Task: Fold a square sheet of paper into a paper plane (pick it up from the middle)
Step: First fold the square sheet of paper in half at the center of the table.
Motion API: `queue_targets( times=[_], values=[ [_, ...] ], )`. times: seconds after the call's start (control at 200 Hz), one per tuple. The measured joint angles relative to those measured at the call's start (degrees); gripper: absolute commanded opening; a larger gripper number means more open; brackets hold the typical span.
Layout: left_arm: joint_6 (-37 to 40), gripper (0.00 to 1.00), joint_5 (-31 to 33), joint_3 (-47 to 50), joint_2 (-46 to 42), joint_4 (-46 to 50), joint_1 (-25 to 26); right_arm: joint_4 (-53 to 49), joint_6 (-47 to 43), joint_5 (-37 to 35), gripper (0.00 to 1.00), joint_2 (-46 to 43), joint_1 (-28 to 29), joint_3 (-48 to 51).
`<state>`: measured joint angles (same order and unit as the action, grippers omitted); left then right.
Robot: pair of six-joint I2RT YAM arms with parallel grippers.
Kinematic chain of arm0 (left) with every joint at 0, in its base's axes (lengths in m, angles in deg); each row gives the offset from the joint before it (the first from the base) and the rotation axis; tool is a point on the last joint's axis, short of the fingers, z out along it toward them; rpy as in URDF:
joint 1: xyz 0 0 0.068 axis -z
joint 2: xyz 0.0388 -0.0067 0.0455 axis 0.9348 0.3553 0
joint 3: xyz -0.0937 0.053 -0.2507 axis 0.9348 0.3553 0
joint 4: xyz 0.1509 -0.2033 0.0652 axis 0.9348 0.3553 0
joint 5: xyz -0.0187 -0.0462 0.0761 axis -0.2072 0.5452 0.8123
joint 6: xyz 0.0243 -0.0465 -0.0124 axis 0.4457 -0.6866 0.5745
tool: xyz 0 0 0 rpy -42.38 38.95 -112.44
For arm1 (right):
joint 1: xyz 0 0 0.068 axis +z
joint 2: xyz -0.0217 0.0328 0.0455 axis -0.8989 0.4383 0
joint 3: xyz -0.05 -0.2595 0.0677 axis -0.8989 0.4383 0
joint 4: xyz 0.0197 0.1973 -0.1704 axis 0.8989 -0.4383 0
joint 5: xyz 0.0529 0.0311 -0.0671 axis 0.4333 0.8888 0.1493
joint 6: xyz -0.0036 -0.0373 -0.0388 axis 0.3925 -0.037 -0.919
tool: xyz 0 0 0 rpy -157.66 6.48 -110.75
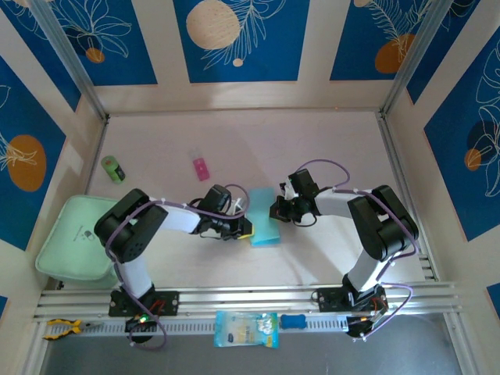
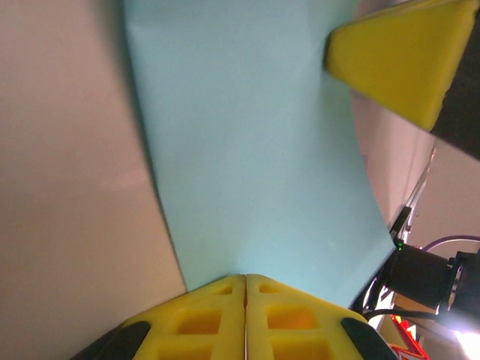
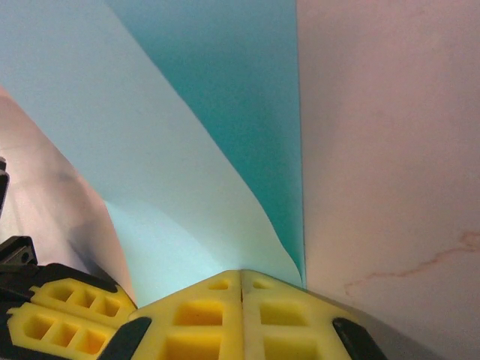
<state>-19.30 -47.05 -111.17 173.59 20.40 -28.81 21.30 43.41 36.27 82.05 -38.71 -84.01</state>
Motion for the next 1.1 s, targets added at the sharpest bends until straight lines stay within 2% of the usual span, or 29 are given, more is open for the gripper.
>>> queue_targets(
  times=[0.15,0.35,0.695,1.1],
  values=[
    [0.0,0.09,0.1,-2.4,-1.8,5.1,1.1,0.0,0.0,0.0,0.00,0.0,0.0,0.0],
    [-0.2,0.09,0.3,-6.0,-1.9,6.5,2.4,0.1,0.2,0.0,0.00,-0.1,0.2,0.1],
    [1.8,0.09,1.8,-5.0,1.0,10.1,3.4,0.7,0.2,0.0,0.00,-0.2,0.2,0.4],
    [8.2,0.11,4.3,-2.1,-2.9,13.4,6.2,1.1,0.2,0.0,0.00,-0.3,0.2,0.7]
  ],
)
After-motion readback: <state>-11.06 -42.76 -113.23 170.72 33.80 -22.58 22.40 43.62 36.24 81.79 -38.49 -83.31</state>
